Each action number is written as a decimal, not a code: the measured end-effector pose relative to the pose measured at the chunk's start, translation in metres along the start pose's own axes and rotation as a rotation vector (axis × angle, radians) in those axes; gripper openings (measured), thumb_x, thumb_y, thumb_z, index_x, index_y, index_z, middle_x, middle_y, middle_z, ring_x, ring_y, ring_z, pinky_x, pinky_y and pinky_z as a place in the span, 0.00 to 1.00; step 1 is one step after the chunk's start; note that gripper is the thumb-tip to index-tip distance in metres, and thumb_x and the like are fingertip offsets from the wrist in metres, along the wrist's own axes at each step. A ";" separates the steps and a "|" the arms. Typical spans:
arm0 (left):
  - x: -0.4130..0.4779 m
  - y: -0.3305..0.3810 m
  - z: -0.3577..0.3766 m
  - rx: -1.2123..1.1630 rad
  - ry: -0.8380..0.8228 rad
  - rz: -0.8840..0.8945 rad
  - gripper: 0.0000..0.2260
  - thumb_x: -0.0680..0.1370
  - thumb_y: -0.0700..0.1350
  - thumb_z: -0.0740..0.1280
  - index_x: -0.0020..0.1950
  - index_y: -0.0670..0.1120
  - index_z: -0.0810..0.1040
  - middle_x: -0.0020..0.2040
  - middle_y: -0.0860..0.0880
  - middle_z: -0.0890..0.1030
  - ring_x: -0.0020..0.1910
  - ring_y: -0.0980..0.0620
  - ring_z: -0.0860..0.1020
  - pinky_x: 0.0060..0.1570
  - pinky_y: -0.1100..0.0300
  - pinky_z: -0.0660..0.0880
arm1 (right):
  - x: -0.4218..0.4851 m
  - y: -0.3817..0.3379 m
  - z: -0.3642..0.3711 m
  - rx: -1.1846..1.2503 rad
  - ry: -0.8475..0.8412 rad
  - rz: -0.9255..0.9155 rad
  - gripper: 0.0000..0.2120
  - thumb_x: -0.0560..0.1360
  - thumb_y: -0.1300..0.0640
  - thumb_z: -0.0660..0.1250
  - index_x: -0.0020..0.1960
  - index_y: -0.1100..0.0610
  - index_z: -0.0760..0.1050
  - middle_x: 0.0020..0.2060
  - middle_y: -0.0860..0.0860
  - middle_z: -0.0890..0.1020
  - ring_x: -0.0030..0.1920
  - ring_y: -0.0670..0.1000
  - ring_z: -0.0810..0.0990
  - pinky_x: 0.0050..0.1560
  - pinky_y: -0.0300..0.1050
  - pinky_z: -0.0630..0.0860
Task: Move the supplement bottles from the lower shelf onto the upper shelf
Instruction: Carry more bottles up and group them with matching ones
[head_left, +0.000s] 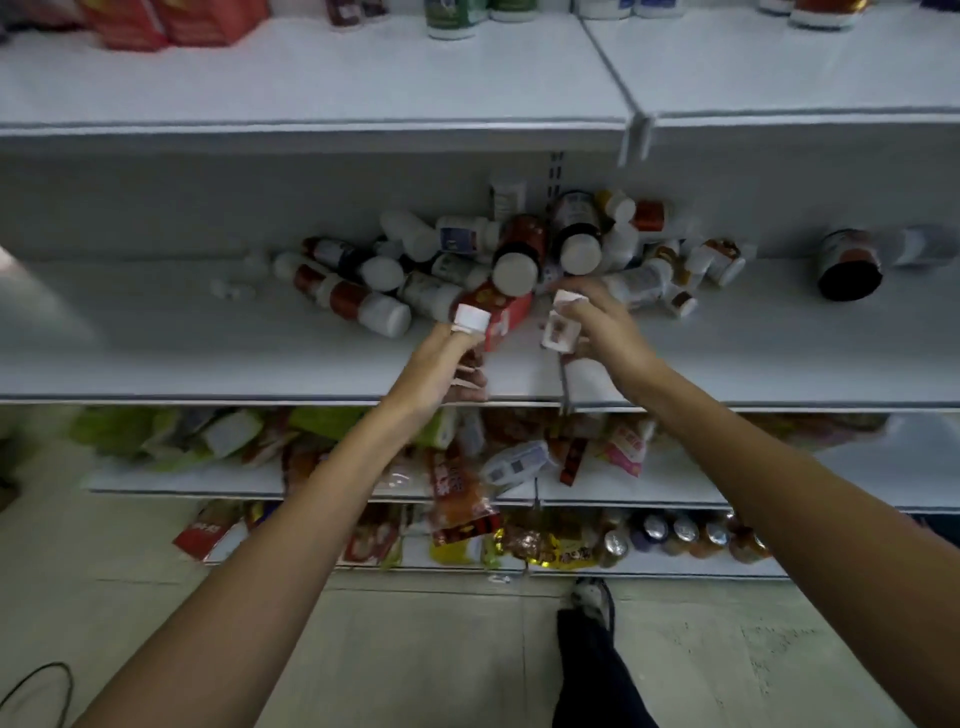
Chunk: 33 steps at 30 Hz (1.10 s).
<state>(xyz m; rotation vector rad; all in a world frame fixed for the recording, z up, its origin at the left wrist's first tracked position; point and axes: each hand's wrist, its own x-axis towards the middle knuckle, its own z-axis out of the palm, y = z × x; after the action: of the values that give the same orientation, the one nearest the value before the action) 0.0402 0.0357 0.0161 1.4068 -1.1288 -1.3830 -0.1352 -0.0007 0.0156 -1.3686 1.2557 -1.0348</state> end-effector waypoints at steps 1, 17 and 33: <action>-0.012 0.003 -0.016 -0.045 0.000 0.006 0.07 0.80 0.39 0.57 0.43 0.45 0.68 0.39 0.45 0.72 0.27 0.57 0.77 0.30 0.63 0.77 | -0.005 -0.010 0.017 0.071 -0.025 0.024 0.07 0.79 0.58 0.58 0.48 0.48 0.72 0.43 0.50 0.76 0.42 0.51 0.77 0.35 0.43 0.76; -0.150 0.064 -0.224 0.093 0.389 0.260 0.09 0.78 0.36 0.59 0.48 0.51 0.71 0.44 0.48 0.76 0.38 0.55 0.76 0.34 0.65 0.73 | -0.037 -0.153 0.248 0.239 -0.579 -0.071 0.13 0.66 0.57 0.56 0.48 0.55 0.72 0.43 0.57 0.79 0.38 0.49 0.80 0.32 0.41 0.76; -0.100 0.102 -0.358 0.298 0.771 0.370 0.10 0.74 0.41 0.68 0.53 0.50 0.73 0.42 0.56 0.76 0.45 0.54 0.74 0.44 0.65 0.68 | 0.047 -0.221 0.388 0.236 -0.613 -0.313 0.08 0.81 0.58 0.56 0.52 0.50 0.73 0.50 0.59 0.75 0.46 0.56 0.77 0.39 0.47 0.80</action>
<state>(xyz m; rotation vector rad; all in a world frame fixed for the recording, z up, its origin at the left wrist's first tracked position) 0.3949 0.0994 0.1522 1.6251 -1.0075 -0.3460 0.2867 -0.0066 0.1684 -1.5614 0.4648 -0.8382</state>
